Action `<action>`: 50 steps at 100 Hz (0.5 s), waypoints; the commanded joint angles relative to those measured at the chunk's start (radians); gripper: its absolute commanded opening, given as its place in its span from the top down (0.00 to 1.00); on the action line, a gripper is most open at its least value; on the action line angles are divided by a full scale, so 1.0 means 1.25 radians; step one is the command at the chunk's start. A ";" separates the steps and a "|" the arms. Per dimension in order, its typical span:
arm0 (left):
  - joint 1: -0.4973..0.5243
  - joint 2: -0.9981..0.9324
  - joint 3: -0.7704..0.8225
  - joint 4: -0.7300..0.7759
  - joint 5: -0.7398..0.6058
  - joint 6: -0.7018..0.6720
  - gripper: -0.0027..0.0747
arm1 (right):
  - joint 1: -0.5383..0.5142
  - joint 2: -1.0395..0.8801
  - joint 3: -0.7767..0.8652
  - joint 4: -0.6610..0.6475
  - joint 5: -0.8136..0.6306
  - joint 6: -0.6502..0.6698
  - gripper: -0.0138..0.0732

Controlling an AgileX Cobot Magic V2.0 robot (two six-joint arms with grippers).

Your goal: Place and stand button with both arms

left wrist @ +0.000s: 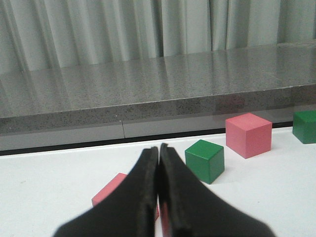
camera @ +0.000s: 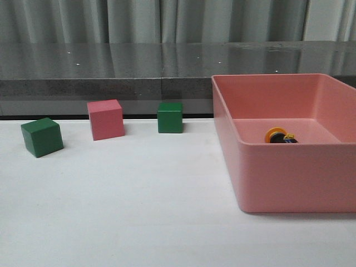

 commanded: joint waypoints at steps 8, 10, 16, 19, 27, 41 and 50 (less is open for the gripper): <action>0.002 -0.024 0.036 -0.001 -0.062 -0.010 0.99 | -0.005 -0.018 -0.012 -0.008 -0.073 0.002 0.91; 0.002 -0.024 0.036 -0.001 -0.062 -0.010 0.99 | -0.005 -0.018 -0.012 -0.008 -0.079 0.002 0.91; 0.002 -0.024 0.036 -0.001 -0.062 -0.010 0.99 | -0.005 -0.018 -0.012 -0.004 -0.123 0.002 0.91; 0.002 -0.024 0.036 -0.001 -0.062 -0.010 0.99 | -0.005 -0.018 -0.012 0.007 -0.157 0.006 0.91; 0.002 -0.024 0.036 -0.001 -0.062 -0.010 0.99 | -0.005 -0.017 -0.016 0.076 -0.273 0.042 0.91; 0.002 -0.024 0.036 -0.001 -0.062 -0.010 0.99 | -0.005 0.011 -0.113 0.136 -0.245 0.071 0.91; 0.002 -0.024 0.036 -0.001 -0.062 -0.010 0.99 | -0.005 0.078 -0.222 0.131 -0.110 0.070 0.91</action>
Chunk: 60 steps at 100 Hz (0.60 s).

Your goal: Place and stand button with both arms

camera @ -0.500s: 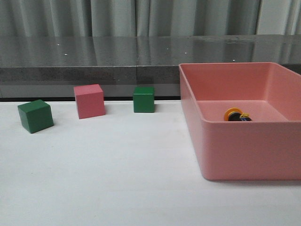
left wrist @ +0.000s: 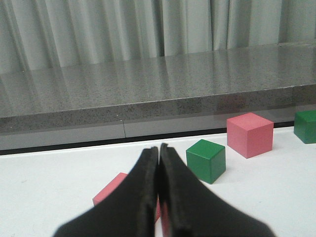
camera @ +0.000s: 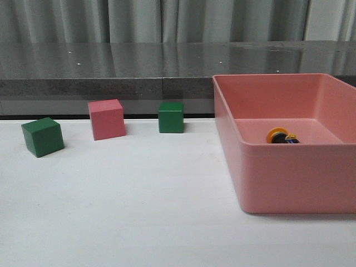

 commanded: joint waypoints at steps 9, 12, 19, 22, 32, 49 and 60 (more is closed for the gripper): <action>0.002 -0.024 0.036 -0.001 -0.062 -0.010 0.99 | -0.005 0.173 -0.233 -0.002 0.152 -0.005 0.91; 0.002 -0.024 0.036 -0.001 -0.062 -0.010 0.99 | -0.005 0.211 -0.268 -0.002 0.176 -0.018 0.91; 0.002 -0.024 0.036 -0.001 -0.062 -0.010 0.99 | -0.005 0.311 -0.353 -0.002 0.224 -0.040 0.91; 0.002 -0.024 0.036 -0.001 -0.062 -0.010 0.99 | -0.005 0.362 -0.385 -0.002 0.240 -0.044 0.91; 0.002 -0.024 0.036 -0.001 -0.062 -0.010 0.99 | -0.005 0.500 -0.480 0.001 0.282 -0.045 0.91; 0.002 -0.024 0.036 -0.001 -0.062 -0.010 0.99 | -0.005 0.698 -0.580 0.065 0.286 -0.045 0.91; 0.002 -0.024 0.036 -0.001 -0.062 -0.010 0.99 | -0.003 0.816 -0.621 0.065 0.294 -0.082 0.91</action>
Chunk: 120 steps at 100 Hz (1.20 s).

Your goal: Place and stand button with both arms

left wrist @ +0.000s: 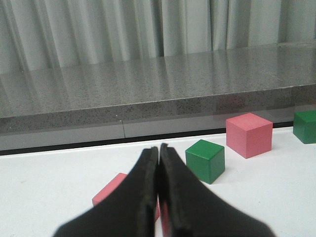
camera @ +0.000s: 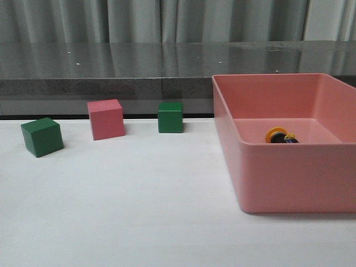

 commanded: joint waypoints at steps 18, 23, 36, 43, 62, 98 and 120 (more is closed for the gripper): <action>0.002 -0.024 0.036 -0.001 -0.062 -0.010 0.99 | 0.029 0.246 -0.119 0.014 -0.035 -0.114 0.78; 0.002 -0.024 0.036 -0.001 -0.062 -0.010 0.99 | 0.036 0.278 -0.133 0.014 -0.035 -0.131 0.71; 0.002 -0.024 0.036 -0.001 -0.062 -0.010 0.99 | 0.053 0.362 -0.160 0.014 -0.039 -0.141 0.28; 0.002 -0.024 0.036 -0.001 -0.062 -0.010 0.99 | 0.055 0.400 -0.166 0.014 -0.042 -0.141 0.14; 0.002 -0.024 0.036 -0.001 -0.062 -0.010 0.99 | 0.055 0.502 -0.169 0.014 -0.065 -0.142 0.14; 0.002 -0.024 0.036 -0.001 -0.062 -0.010 0.99 | 0.059 0.642 -0.169 0.014 -0.082 -0.142 0.20; 0.002 -0.024 0.036 -0.001 -0.062 -0.010 0.99 | 0.059 0.648 -0.169 0.014 -0.080 -0.142 0.64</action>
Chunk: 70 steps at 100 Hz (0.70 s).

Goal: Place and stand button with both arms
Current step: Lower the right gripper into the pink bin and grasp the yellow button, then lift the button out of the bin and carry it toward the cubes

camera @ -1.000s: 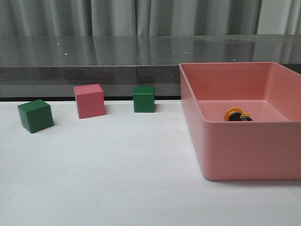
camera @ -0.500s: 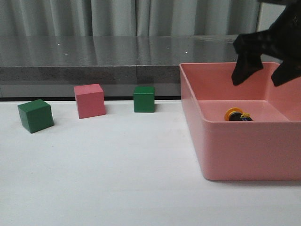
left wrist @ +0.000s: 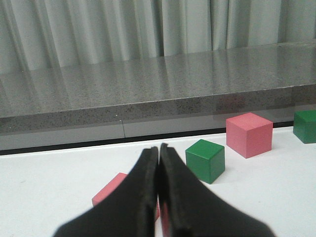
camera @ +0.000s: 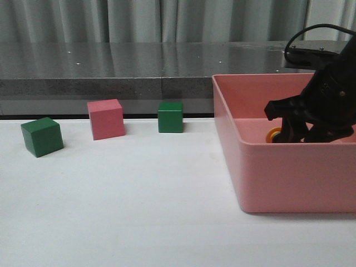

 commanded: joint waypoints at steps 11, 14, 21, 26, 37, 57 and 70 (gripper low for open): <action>0.002 -0.024 0.036 -0.001 -0.062 -0.010 0.99 | 0.001 -0.034 -0.032 0.006 -0.015 -0.009 0.73; 0.002 -0.024 0.036 -0.001 -0.062 -0.010 0.99 | 0.001 -0.034 -0.041 0.006 0.003 -0.009 0.73; 0.002 -0.024 0.036 -0.001 -0.062 -0.010 0.99 | 0.001 -0.040 -0.066 0.006 0.052 -0.009 0.73; 0.002 -0.024 0.036 -0.001 -0.062 -0.010 0.99 | 0.002 -0.053 -0.091 0.006 0.092 -0.016 0.73; 0.002 -0.024 0.036 -0.001 -0.062 -0.010 0.99 | 0.025 -0.093 -0.169 0.006 0.180 -0.058 0.73; 0.002 -0.024 0.036 -0.001 -0.062 -0.010 0.99 | 0.111 -0.119 -0.369 0.033 0.357 -0.204 0.73; 0.002 -0.024 0.036 -0.001 -0.062 -0.010 0.99 | 0.174 -0.099 -0.462 0.081 0.414 -0.345 0.73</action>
